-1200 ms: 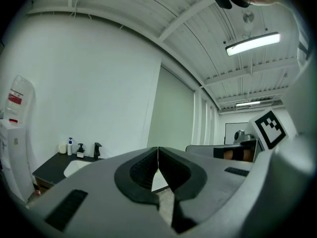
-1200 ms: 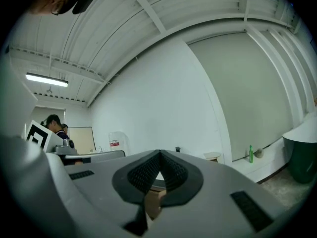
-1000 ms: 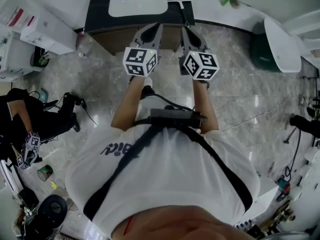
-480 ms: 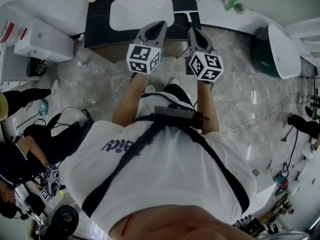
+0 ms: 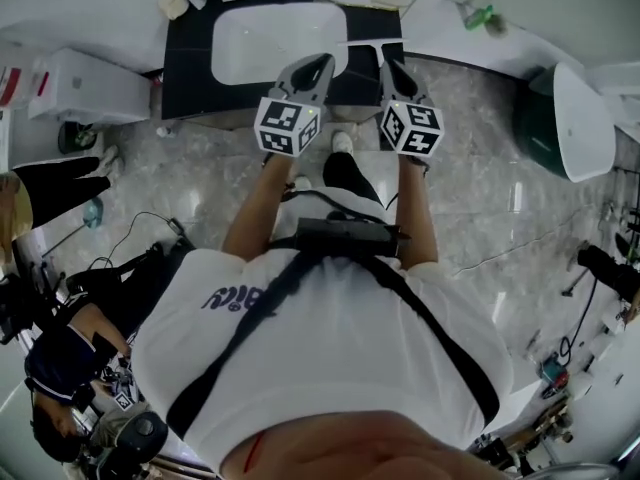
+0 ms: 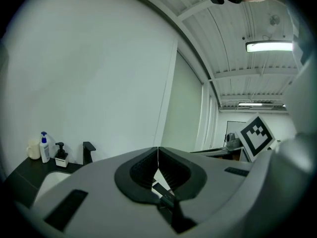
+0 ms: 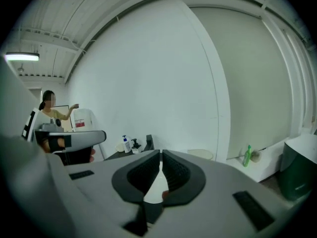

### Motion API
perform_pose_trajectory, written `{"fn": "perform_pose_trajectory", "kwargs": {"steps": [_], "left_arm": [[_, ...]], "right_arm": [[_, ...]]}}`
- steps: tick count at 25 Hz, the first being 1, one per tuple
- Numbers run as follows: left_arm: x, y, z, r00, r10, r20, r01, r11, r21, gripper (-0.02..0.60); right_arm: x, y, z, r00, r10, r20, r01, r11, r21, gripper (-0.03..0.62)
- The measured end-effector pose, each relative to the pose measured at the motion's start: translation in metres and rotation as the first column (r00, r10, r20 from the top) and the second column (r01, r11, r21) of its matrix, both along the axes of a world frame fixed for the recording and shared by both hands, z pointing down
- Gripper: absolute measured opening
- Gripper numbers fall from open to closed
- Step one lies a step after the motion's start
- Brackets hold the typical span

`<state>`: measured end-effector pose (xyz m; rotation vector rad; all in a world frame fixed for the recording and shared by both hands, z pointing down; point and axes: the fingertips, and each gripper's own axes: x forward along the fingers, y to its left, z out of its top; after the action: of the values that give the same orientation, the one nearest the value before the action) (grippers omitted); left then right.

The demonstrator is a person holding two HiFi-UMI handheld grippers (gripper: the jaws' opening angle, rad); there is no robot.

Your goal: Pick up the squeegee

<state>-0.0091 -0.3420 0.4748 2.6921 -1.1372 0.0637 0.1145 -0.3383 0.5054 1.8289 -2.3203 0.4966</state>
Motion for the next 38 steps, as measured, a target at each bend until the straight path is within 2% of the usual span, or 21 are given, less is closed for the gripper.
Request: {"fn": "perform_pose_trajectory", "kwargs": {"steps": [6,12,16,20,24,32,38], "left_arm": [[0.034,-0.052,0.028,1.000,-0.004,0.020,0.005,0.997,-0.074,0.011],[0.055,-0.090,0.064,0.999,-0.019,0.041,0.025,0.989,-0.146,0.012],[0.059,-0.105,0.086,0.998,-0.040,0.050,0.049,0.980,-0.193,0.012],[0.060,-0.116,0.107,0.997,-0.060,0.046,0.069,0.969,-0.239,0.012],[0.057,-0.125,0.131,0.995,-0.077,0.057,0.090,0.955,-0.283,0.012],[0.055,-0.131,0.161,0.992,-0.107,0.072,0.125,0.931,-0.344,0.012],[0.058,-0.131,0.163,0.990,-0.118,0.083,0.140,0.925,-0.352,0.012]], "right_arm": [[0.038,-0.056,0.050,0.999,-0.027,-0.037,0.022,0.991,-0.130,0.006],[0.065,-0.092,0.107,0.996,-0.057,-0.064,0.038,0.963,-0.266,0.008],[0.065,-0.109,0.143,0.993,-0.094,-0.072,0.065,0.940,-0.334,0.051],[0.063,-0.117,0.179,0.989,-0.127,-0.079,0.085,0.911,-0.403,0.086],[0.057,-0.121,0.215,0.985,-0.150,-0.080,0.097,0.881,-0.462,0.157],[0.064,-0.116,0.274,0.982,-0.156,-0.105,0.062,0.796,-0.602,0.163],[0.075,-0.110,0.292,0.982,-0.139,-0.126,0.021,0.749,-0.662,0.161]]}}
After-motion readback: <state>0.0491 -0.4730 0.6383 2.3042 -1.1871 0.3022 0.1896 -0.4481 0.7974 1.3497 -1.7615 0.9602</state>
